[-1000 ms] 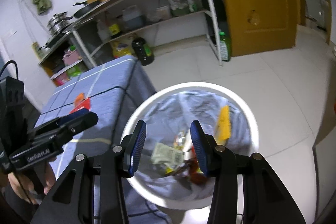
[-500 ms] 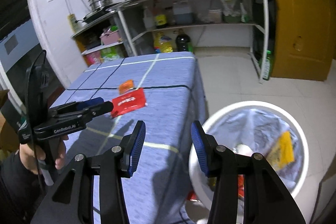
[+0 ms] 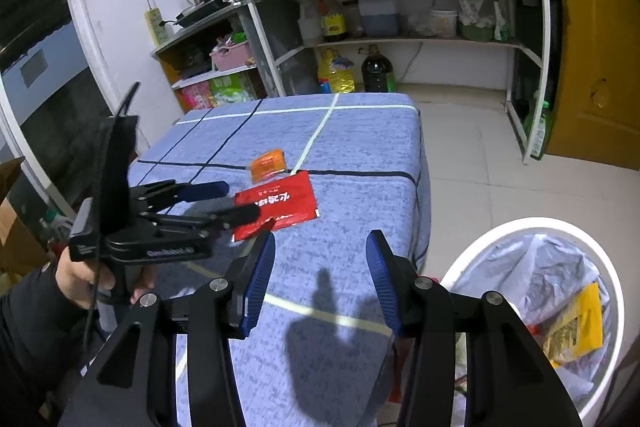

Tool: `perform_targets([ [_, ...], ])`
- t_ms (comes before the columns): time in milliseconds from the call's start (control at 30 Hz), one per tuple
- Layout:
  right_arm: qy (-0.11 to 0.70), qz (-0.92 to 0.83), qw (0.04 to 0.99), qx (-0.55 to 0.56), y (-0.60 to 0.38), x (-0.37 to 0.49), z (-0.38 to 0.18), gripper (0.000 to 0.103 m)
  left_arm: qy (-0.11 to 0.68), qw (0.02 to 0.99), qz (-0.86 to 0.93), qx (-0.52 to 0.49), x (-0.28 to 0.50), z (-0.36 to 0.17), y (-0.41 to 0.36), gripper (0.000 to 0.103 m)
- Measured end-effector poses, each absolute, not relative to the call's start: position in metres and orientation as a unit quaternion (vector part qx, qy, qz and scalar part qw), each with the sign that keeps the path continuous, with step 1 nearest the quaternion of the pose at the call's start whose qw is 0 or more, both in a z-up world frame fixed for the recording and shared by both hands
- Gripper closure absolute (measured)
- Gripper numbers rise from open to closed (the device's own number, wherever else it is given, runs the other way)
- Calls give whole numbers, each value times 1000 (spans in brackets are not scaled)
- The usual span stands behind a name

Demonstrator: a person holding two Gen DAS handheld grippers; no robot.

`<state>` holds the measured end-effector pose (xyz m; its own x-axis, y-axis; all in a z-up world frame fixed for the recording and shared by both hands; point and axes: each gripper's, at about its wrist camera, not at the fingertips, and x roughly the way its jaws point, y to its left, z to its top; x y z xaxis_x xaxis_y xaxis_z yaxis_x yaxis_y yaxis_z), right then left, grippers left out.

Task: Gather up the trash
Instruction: 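Move both tools back toward the red packet and orange sachet, then grasp the red packet with the left tool while the right tool grasps the orange sachet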

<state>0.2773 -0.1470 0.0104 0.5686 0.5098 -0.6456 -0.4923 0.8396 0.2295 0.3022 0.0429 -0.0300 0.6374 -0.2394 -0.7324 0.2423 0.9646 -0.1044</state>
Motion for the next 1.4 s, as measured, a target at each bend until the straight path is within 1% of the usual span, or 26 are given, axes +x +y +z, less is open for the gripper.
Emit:
perform_targets([
  [67,370,281,886,14,-149,279,9,54,417,899,-135,19,308,-36,39,30],
  [167,372,278,886,19,-152,282,7,54,423,894,-144,32,313,-38,34,24],
  [200,372,277,886,21,-154,283,7,54,428,891,-144,43,315,-40,30,20],
  [300,372,274,887,29,-159,284,7,54,434,886,-144,80,316,-44,18,12],
  [400,372,271,887,36,-163,284,7,54,436,885,-142,76,318,-44,17,13],
  [433,373,270,887,39,-164,284,7,54,435,887,-138,76,318,-44,18,15],
  [467,374,269,887,41,-165,284,7,54,433,889,-133,73,317,-43,20,22],
  [500,374,268,886,44,-167,284,7,54,430,891,-129,70,315,-42,23,33],
  [533,375,268,886,45,-168,284,7,54,427,893,-125,69,314,-41,25,39],
  [600,374,267,887,49,-170,284,8,54,423,896,-121,66,311,-40,29,55],
  [633,374,267,887,49,-170,283,9,54,422,896,-118,67,310,-40,30,59],
  [667,373,268,887,50,-169,282,9,54,421,897,-116,70,309,-40,30,65],
  [700,373,269,887,49,-169,282,10,54,419,898,-115,72,309,-39,30,73],
  [733,373,269,887,49,-168,282,10,54,417,899,-112,76,308,-38,29,78],
  [800,373,268,887,49,-168,282,10,54,410,902,-109,78,304,-36,28,91],
  [900,376,269,886,46,-165,283,12,54,404,906,-108,60,296,-33,33,98],
  [1200,385,292,876,10,-126,295,16,54,369,924,-100,0,259,-2,71,100],
  [1400,391,319,861,-60,-66,317,14,54,343,936,-73,-44,244,16,112,100],
])
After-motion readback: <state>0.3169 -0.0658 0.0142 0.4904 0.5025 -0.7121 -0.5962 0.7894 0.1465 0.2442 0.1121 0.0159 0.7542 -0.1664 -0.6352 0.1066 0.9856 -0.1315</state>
